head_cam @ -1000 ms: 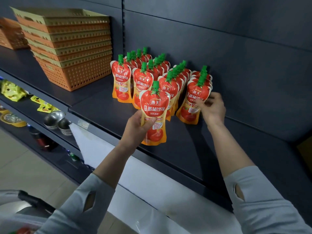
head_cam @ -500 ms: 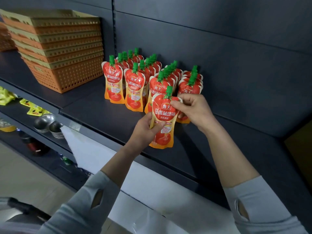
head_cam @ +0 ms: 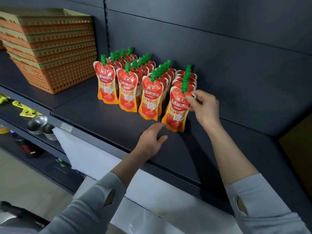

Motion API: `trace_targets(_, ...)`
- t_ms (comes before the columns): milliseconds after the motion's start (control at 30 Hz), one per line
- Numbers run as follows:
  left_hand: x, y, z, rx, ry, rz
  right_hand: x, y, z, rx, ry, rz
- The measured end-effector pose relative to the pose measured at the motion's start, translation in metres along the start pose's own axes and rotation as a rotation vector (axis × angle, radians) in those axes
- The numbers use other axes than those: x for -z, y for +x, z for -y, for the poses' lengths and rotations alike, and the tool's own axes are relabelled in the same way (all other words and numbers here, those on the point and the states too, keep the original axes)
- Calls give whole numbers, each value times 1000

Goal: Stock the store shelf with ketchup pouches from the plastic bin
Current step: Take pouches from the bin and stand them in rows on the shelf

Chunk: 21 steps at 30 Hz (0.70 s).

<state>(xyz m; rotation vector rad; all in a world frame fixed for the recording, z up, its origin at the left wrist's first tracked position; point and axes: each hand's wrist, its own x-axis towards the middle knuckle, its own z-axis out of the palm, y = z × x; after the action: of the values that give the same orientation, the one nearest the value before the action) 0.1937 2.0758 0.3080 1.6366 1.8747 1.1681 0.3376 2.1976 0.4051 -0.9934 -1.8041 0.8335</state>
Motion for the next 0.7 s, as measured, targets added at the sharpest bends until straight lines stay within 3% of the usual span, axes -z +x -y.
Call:
trace_targets(267,-17,16,0,-43,235,39,-12,16,-7,61,-54,-4)
trace_targets(700,-22,20,5,-51,293,21,-6,22,-9,127,-144,64)
